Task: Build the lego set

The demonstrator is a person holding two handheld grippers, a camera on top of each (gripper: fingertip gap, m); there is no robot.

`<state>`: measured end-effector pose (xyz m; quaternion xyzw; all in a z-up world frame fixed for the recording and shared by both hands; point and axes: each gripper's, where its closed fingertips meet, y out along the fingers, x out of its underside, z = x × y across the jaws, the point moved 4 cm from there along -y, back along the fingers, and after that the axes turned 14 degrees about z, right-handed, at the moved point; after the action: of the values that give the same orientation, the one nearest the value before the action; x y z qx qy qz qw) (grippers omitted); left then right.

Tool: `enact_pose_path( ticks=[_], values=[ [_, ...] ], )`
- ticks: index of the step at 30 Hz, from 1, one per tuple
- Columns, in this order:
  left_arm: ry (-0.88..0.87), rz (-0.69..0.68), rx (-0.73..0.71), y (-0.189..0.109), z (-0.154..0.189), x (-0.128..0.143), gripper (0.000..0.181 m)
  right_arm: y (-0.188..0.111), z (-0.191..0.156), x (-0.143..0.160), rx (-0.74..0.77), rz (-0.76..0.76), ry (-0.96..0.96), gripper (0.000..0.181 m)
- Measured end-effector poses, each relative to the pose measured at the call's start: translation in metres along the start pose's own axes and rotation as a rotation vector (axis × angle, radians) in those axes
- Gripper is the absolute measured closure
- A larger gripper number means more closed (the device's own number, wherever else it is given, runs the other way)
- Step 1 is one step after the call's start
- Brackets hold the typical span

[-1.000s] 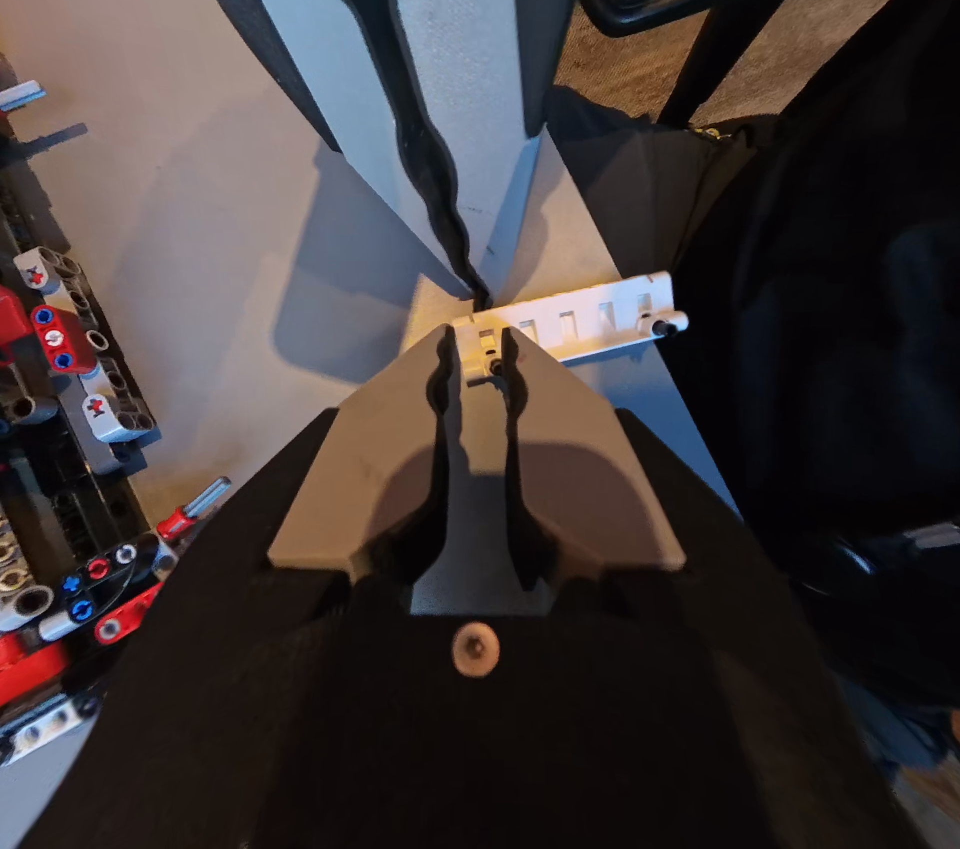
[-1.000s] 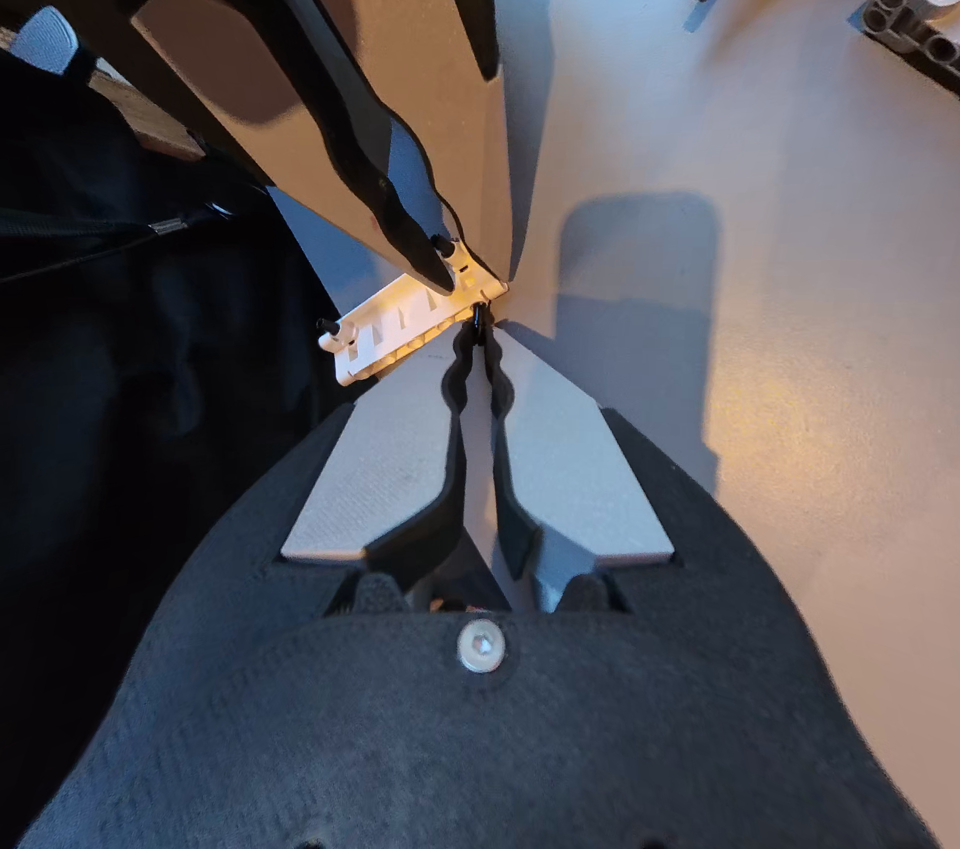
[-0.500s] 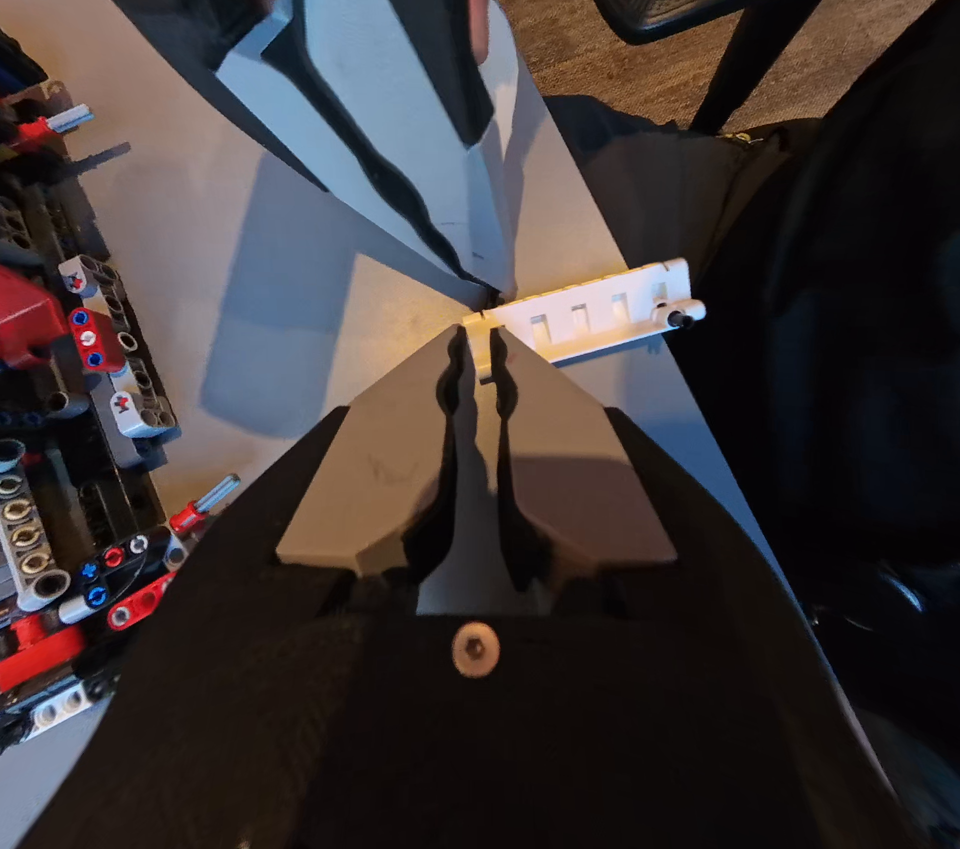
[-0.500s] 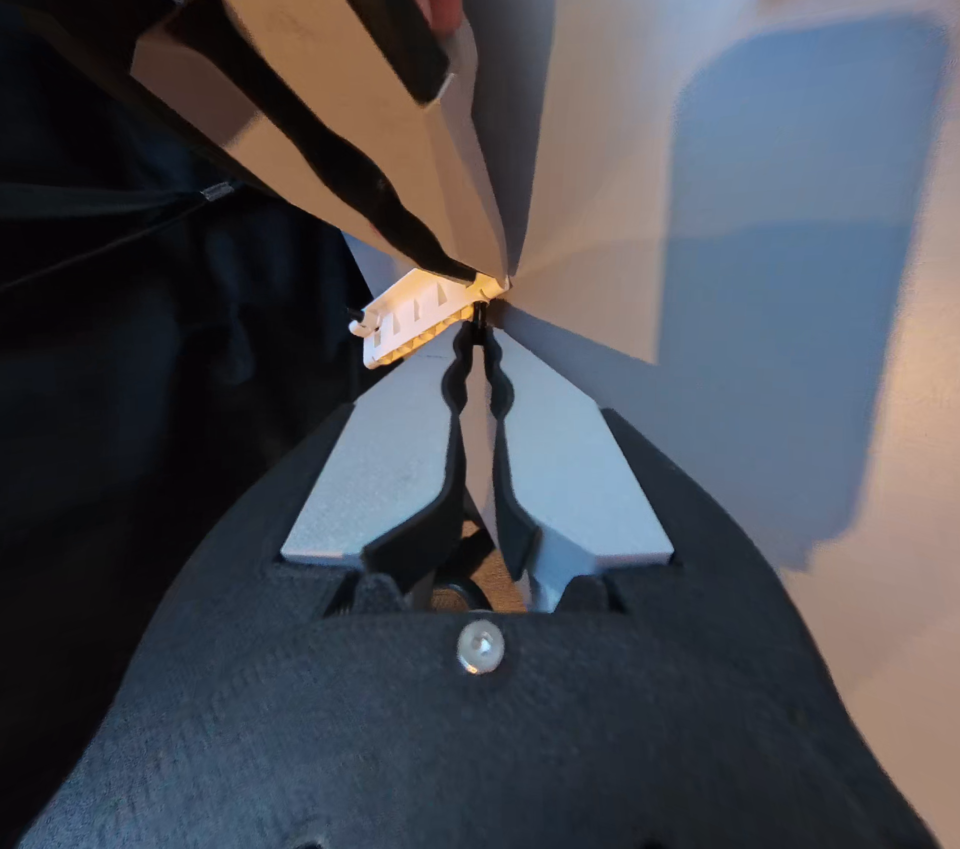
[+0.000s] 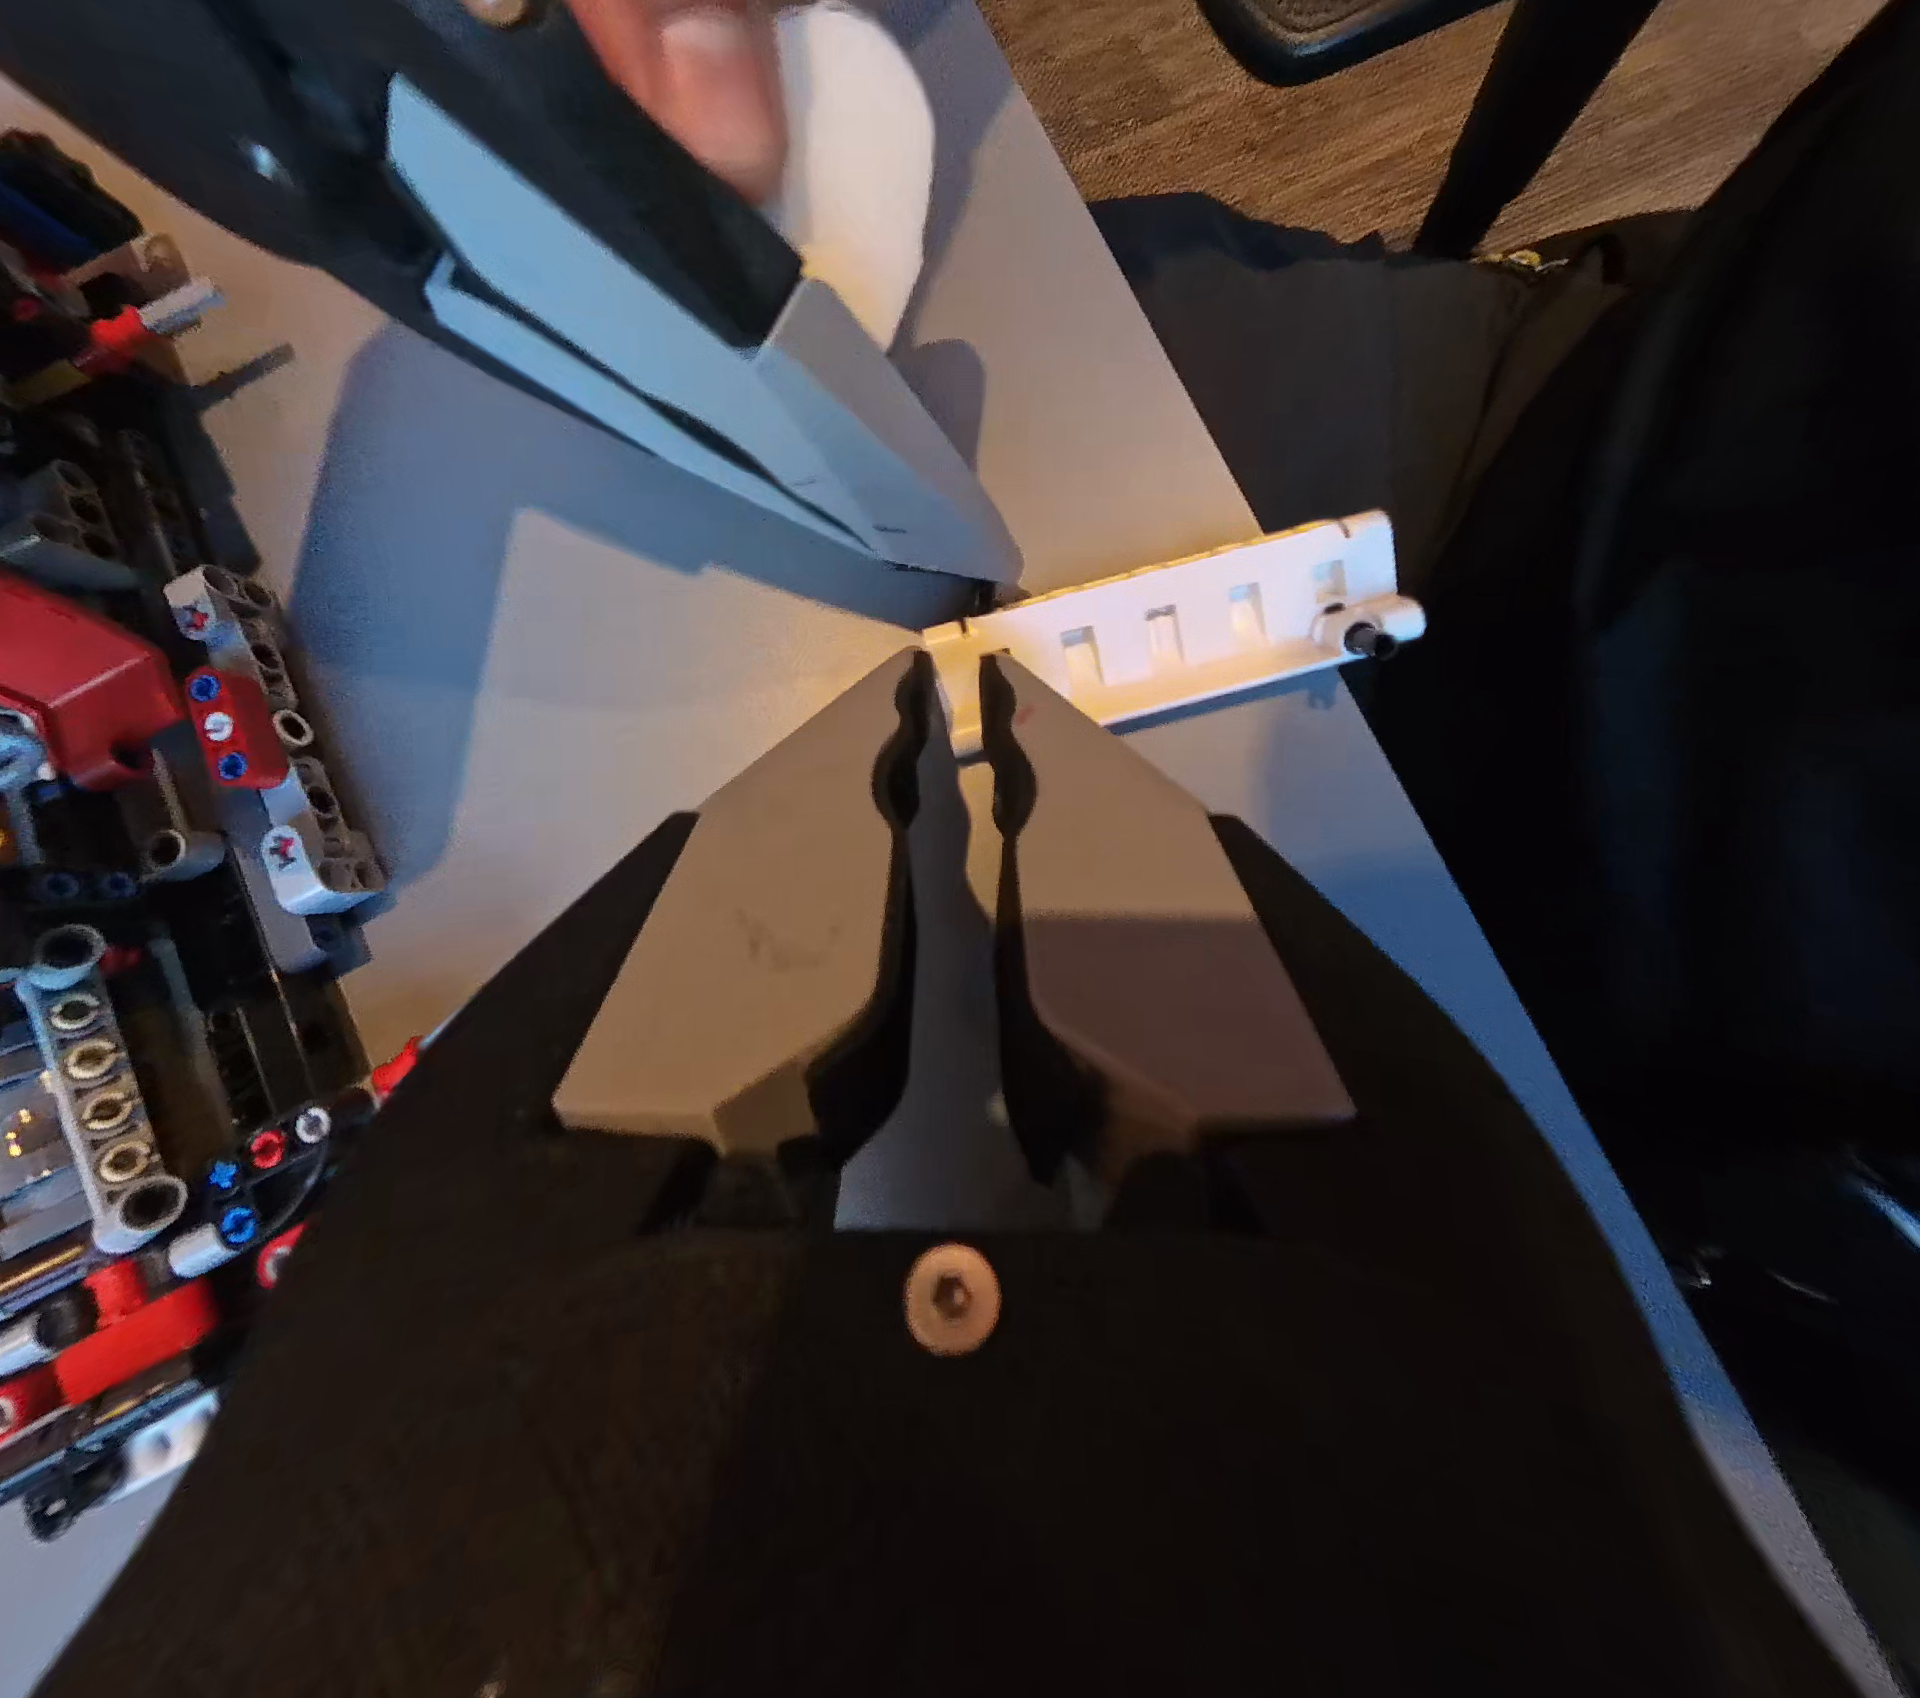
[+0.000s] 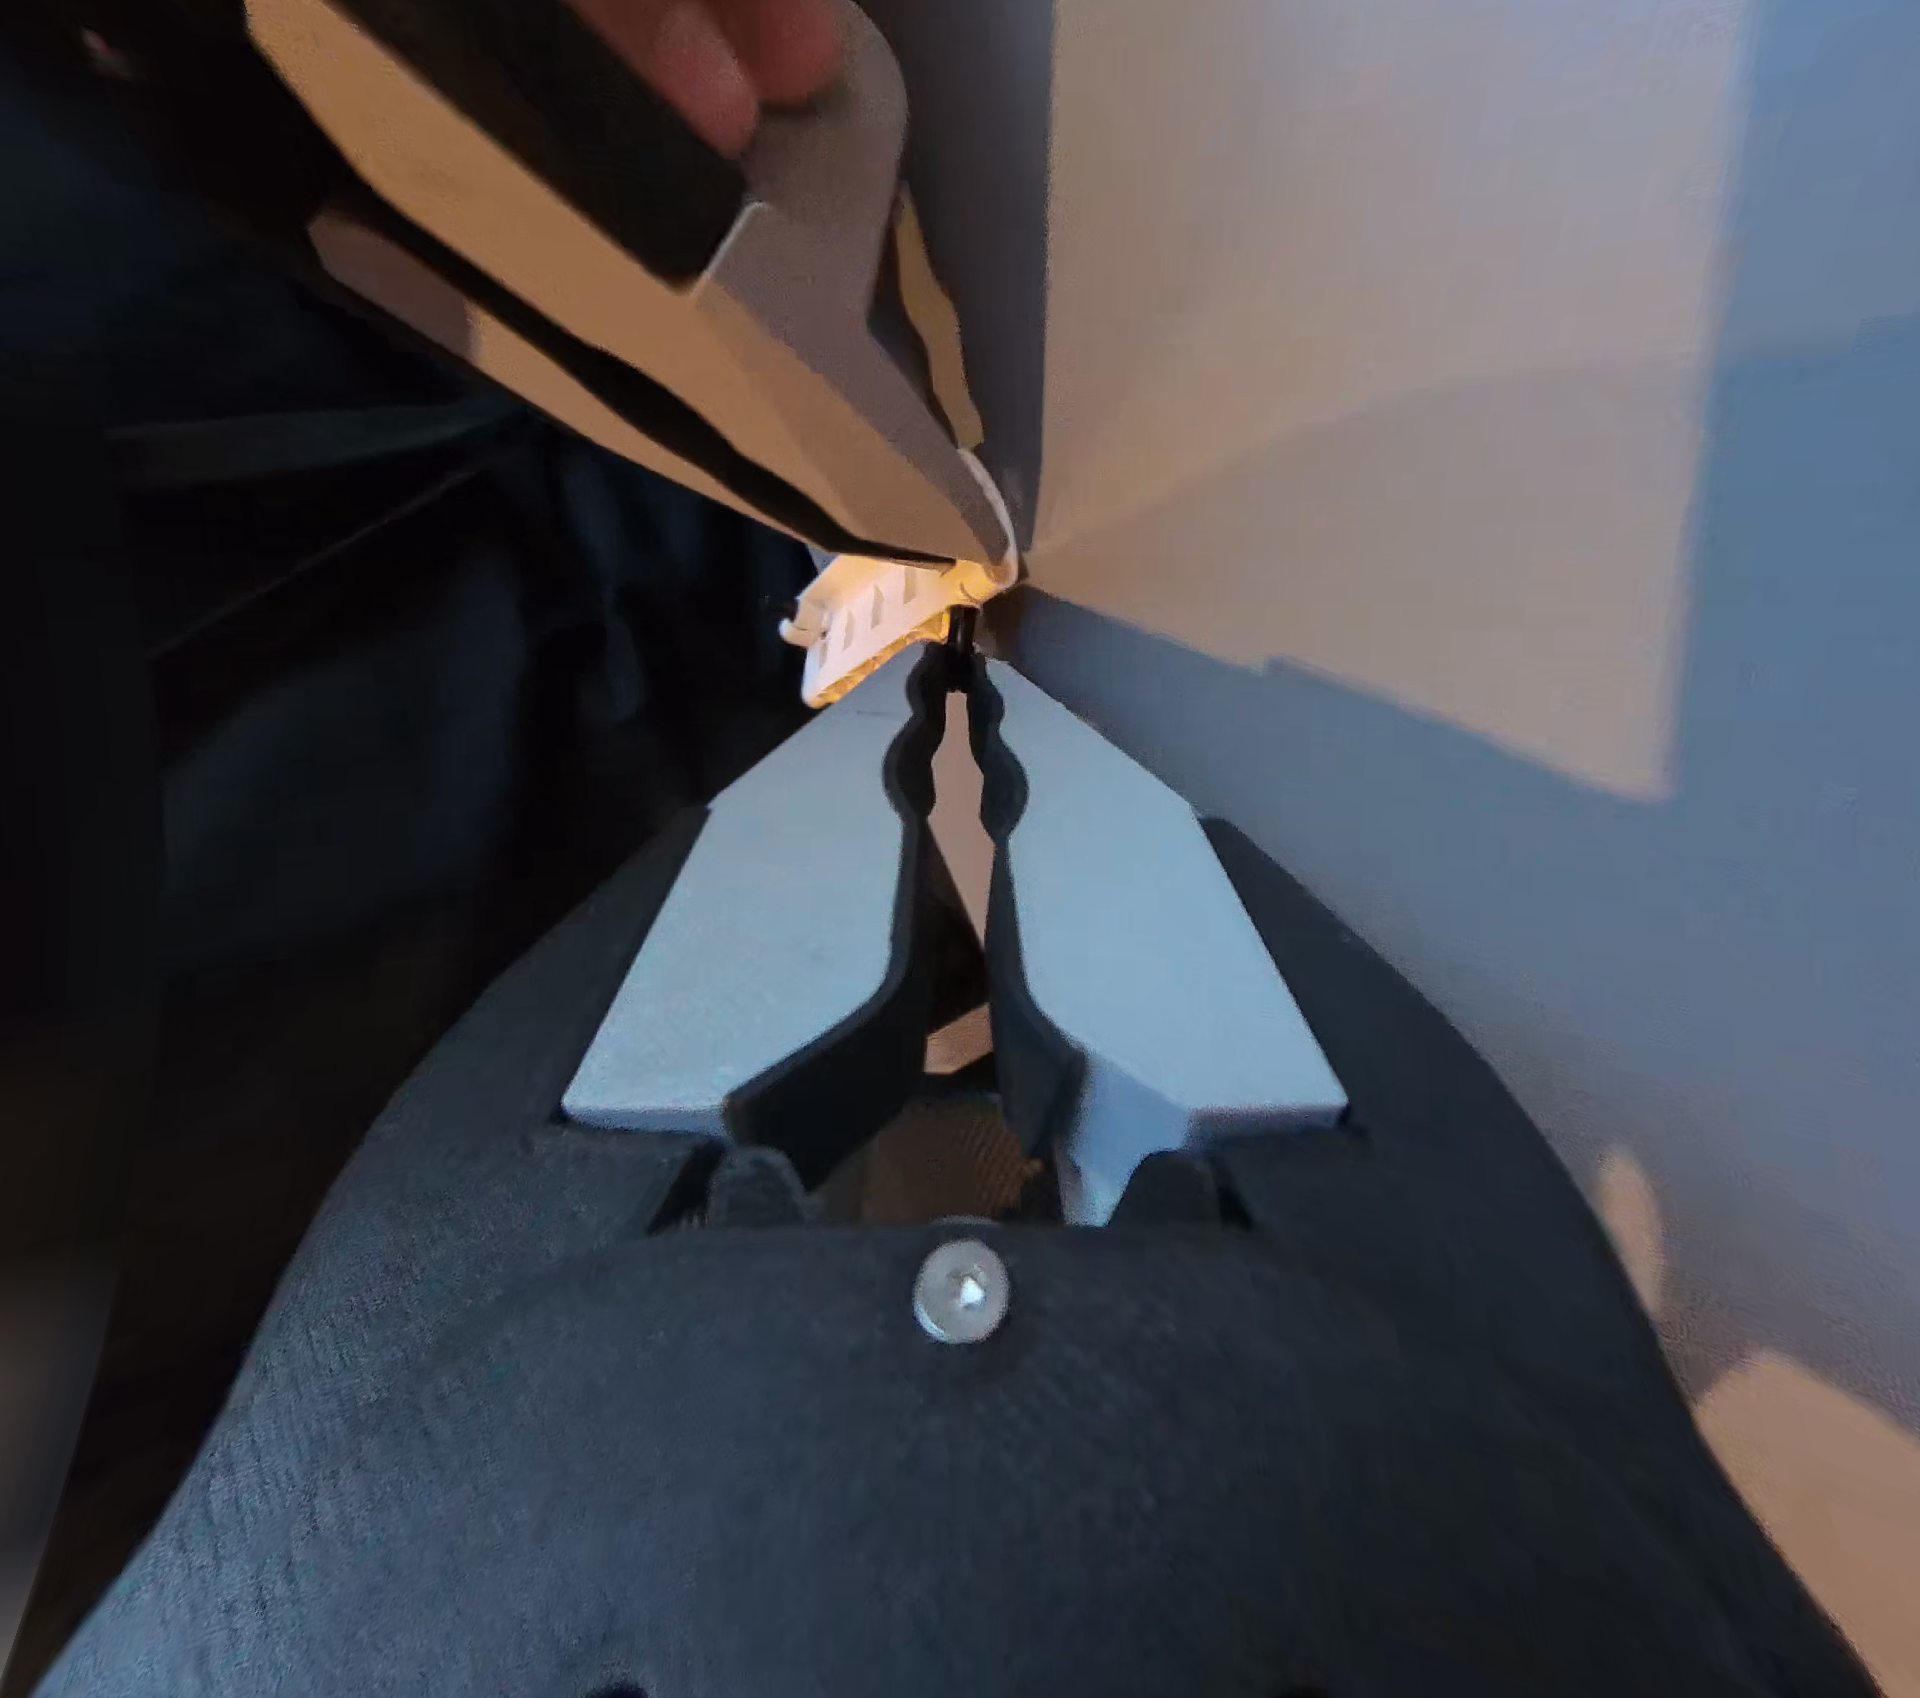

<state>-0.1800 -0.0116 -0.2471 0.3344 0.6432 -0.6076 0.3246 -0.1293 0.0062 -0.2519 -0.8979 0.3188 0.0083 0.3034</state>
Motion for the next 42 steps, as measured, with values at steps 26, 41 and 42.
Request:
enact_pose_path(
  ticks=[26, 41, 42],
  values=[
    [0.148, 0.053, -0.132, -0.011, 0.0, -0.006, 0.169, -0.009, -0.018, 0.004, 0.216, 0.329, -0.207, 0.179],
    [0.368, -0.012, -0.146, 0.001, 0.011, -0.012, 0.18, -0.004, -0.014, 0.009, 0.189, 0.379, -0.221, 0.18],
    [0.37, -0.014, -0.144, 0.001, 0.011, -0.012, 0.18, -0.004, -0.013, 0.009, 0.182, 0.383, -0.219, 0.18]
  ],
)
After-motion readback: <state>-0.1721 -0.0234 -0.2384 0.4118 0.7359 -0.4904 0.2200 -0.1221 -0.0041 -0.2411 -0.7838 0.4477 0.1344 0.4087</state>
